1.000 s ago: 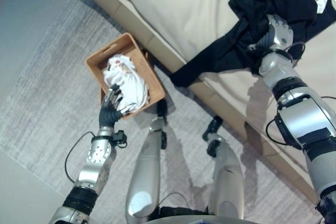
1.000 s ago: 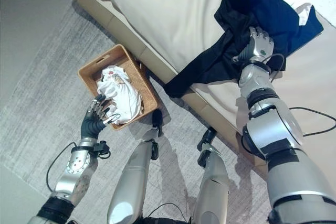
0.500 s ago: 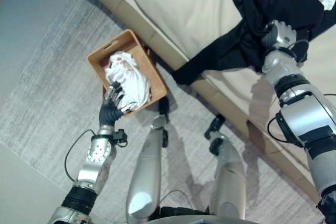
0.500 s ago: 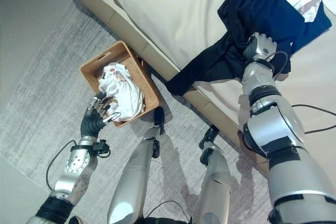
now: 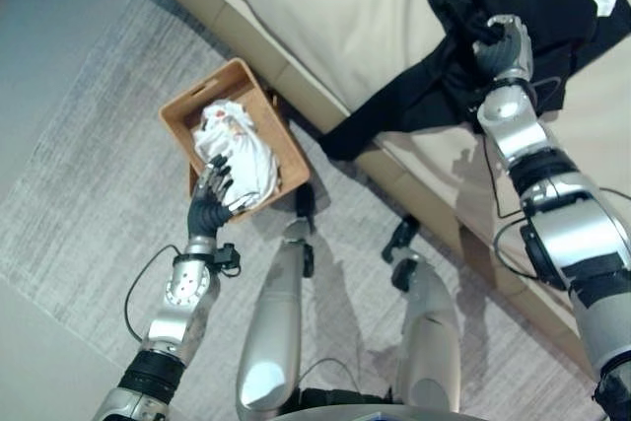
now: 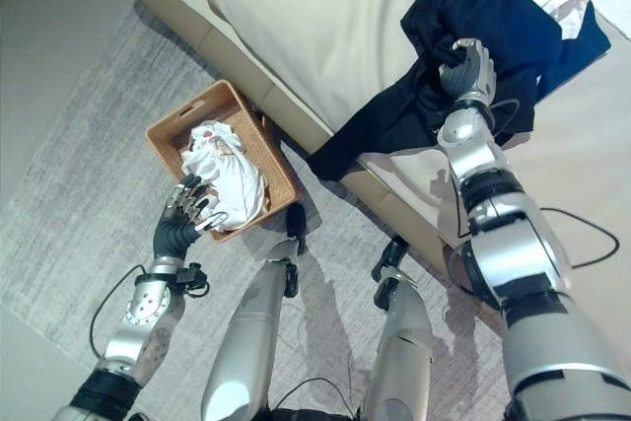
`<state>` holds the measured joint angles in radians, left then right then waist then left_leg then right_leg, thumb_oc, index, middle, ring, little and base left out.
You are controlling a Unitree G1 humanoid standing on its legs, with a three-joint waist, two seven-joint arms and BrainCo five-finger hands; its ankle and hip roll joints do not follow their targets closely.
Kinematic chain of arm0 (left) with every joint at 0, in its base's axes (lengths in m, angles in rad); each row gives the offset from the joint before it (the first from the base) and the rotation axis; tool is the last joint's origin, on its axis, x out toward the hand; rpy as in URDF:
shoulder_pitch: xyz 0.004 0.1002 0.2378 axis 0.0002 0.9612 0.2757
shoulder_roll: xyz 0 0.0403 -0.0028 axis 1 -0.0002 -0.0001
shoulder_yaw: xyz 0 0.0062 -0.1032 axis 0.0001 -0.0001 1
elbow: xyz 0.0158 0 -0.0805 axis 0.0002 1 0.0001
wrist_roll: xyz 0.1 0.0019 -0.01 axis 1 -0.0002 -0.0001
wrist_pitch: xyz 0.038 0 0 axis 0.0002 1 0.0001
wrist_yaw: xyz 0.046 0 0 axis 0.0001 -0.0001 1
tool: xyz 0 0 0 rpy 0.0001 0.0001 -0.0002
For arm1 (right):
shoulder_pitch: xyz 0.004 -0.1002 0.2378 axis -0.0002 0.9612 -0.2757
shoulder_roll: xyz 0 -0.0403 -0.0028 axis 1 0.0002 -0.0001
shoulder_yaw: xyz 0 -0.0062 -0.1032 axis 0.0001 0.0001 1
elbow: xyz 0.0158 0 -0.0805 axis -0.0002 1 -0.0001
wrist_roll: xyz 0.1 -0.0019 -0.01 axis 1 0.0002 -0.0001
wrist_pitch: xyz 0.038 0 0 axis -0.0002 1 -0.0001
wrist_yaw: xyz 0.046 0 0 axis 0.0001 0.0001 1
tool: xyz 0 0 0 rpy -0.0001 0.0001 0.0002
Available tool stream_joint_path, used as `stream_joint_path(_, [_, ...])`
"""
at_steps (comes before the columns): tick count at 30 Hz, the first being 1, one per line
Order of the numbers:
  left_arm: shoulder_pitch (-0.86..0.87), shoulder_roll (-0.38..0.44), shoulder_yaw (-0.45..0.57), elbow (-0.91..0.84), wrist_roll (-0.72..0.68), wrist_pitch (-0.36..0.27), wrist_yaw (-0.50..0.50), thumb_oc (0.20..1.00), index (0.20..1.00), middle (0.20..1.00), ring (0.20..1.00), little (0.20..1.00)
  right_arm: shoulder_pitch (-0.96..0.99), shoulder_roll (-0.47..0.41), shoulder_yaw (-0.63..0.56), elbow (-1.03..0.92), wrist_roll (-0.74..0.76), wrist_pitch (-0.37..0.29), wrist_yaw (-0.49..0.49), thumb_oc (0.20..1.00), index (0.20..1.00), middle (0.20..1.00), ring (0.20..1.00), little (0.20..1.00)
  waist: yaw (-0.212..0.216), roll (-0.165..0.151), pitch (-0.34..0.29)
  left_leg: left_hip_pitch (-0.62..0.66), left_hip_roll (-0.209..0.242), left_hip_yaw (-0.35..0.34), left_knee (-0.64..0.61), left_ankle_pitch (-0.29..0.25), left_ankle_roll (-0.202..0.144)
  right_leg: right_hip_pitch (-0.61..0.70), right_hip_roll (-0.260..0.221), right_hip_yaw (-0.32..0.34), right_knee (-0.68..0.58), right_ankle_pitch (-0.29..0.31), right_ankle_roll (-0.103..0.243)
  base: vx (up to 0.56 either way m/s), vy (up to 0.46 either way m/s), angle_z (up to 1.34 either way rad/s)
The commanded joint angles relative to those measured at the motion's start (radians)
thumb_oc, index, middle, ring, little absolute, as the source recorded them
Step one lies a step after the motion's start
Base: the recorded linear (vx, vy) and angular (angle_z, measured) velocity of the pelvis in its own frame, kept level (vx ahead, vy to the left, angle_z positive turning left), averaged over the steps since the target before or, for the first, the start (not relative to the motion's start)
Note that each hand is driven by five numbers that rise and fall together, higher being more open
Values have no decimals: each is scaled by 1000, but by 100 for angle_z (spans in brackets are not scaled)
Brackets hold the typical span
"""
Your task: Pick up clothes into the bucket
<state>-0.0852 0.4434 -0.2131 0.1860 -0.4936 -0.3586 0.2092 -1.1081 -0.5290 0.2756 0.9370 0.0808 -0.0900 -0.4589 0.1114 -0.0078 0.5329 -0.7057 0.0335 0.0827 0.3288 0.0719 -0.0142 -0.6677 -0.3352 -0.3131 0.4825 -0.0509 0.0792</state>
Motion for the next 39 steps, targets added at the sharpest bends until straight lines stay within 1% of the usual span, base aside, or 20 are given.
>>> stream_joint_path(1, [40,-11,23,-21,-18,-41,1,1000,1000,1000,1000,1000,69,-49,-58,-130,165,-144,-30,200,200,200,200,200,-34,-10,-13,65,19,-22,45,-94,-6,73,-32,72,-87,140,94,53,-29,-1])
stream_joint_path(2, [43,-11,25,-18,-19,-42,-3,1000,1000,1000,1000,1000,113,-40,-84,-181,198,-165,-16,200,200,200,200,200,-38,-14,-13,84,20,-21,38,-94,-6,92,-31,68,-95,142,95,34,-16,-3])
stream_joint_path(3, [44,-10,23,-18,-19,-42,-3,1000,1000,1000,1000,1000,118,-40,-86,-185,197,-163,-16,200,200,200,200,200,-37,-15,-13,87,20,-21,37,-94,-6,95,-30,67,-96,142,95,56,-26,-3])
stream_joint_path(4, [46,-13,27,9,-22,-39,-14,1000,1000,1000,1000,1000,201,-28,-134,-279,286,-212,32,200,200,200,200,200,-42,-23,-13,122,22,-21,27,-94,-6,136,-28,62,-110,143,98,38,-18,-3])
stream_joint_path(5, [46,-13,27,9,-23,-39,-14,1000,1000,1000,1000,1000,202,-28,-135,-279,286,-212,32,200,200,200,200,200,-42,-23,-13,123,22,-21,26,-94,-6,137,-28,62,-110,143,98,103,-33,-3])
stream_joint_path(6, [57,-15,36,24,-27,-36,-32,1000,1000,1000,1000,1000,295,-14,-171,-378,386,-257,98,200,200,200,200,200,-47,-33,-30,157,26,-23,11,-95,-7,170,-26,58,-125,144,99,66,-15,-4])
stream_joint_path(7, [58,-14,36,24,-27,-36,-32,1000,1000,1000,1000,1000,295,-14,-171,-378,386,-257,98,200,200,200,200,200,-47,-33,-30,158,26,-23,11,-95,-7,171,-26,58,-125,144,99,128,-34,-3])
stream_joint_path(8, [70,-15,39,28,-32,-34,-56,1000,1000,1000,1000,1000,365,6,-206,-442,512,-293,180,200,200,200,200,200,-51,-40,-46,186,28,-25,3,-96,-8,203,-26,50,-138,143,100,63,-20,-4])
stream_joint_path(9, [71,-14,38,28,-33,-34,-57,1000,1000,1000,1000,1000,368,5,-207,-443,515,-293,182,200,200,200,200,200,-50,-40,-45,188,28,-26,1,-96,-8,206,-26,50,-140,143,100,118,-36,-5])
stream_joint_path(10, [79,-16,42,41,-38,-29,-75,1000,1000,1000,1000,1000,414,23,-220,-482,609,-302,247,200,200,200,200,200,-52,-47,-60,220,30,-26,-14,-96,-9,238,-24,44,-155,144,101,87,-31,-5])
stream_joint_path(13, [87,-21,48,56,-48,-25,-98,1000,1000,1000,1000,1000,469,45,-249,-548,747,-316,326,200,200,200,200,200,-55,-55,-86,270,34,-27,-48,-91,-14,293,-21,31,-187,144,104,99,-33,-3])
stream_joint_path(16, [97,-29,59,63,-58,-22,-113,1000,1000,1000,1000,1000,496,46,-266,-611,806,-326,366,200,200,200,200,200,-57,-64,-110,315,39,-31,-75,-85,-19,341,-14,21,-214,145,106,75,-26,-1])
stream_joint_path(21, [113,-38,73,72,-61,-18,-129,1000,1000,1000,1000,1000,514,32,-277,-662,820,-328,389,200,200,200,200,200,-62,-73,-153,370,43,-32,-133,-68,-23,390,-5,9,-255,149,111,66,-10,-1])
stream_joint_path(23, [117,-37,86,78,-33,-18,-125,1000,1000,1000,1000,1000,516,-27,-275,-716,760,-322,383,200,200,200,200,200,-68,-84,-182,405,45,-33,-163,-59,-29,426,2,4,-276,149,113,77,-24,2])
stream_joint_path(25, [117,-36,87,79,-24,-18,-124,1000,1000,1000,1000,1000,515,-41,-275,-730,752,-320,382,200,200,200,200,200,-72,-87,-192,413,44,-34,-172,-52,-28,433,5,1,-287,155,112,49,-15,4])
stream_joint_path(30, [116,-7,92,57,86,-5,-96,1000,1000,1000,1000,1000,480,-148,-247,-806,717,-303,391,200,200,200,200,200,-88,-109,-261,482,57,-25,-207,-55,-40,505,30,-6,-343,156,119,82,-18,1])
stream_joint_path(33, [108,10,89,46,134,2,-86,1000,1000,1000,1000,1000,427,-211,-219,-828,712,-293,389,200,200,200,200,200,-94,-121,-302,520,63,-12,-216,-62,-45,541,47,-2,-376,159,121,75,-6,-7])
stream_joint_path(34, [107,9,89,46,134,3,-86,1000,1000,1000,1000,1000,426,-212,-218,-828,713,-293,389,200,200,200,200,200,-95,-121,-303,518,61,-12,-219,-57,-44,540,46,-2,-380,164,121,72,-11,-12])
stream_joint_path(37, [105,18,82,51,164,16,-89,1000,1000,1000,1000,1000,374,-272,-179,-851,721,-275,400,200,200,200,200,200,-107,-137,-355,566,72,6,-234,-61,-49,581,60,6,-405,164,122,108,-1,-11])
stream_joint_path(39, [104,19,76,50,173,20,-91,1000,1000,1000,1000,1000,358,-292,-169,-844,729,-271,408,200,200,200,200,200,-109,-140,-365,584,74,10,-244,-62,-50,594,64,10,-413,164,122,79,-2,-11])
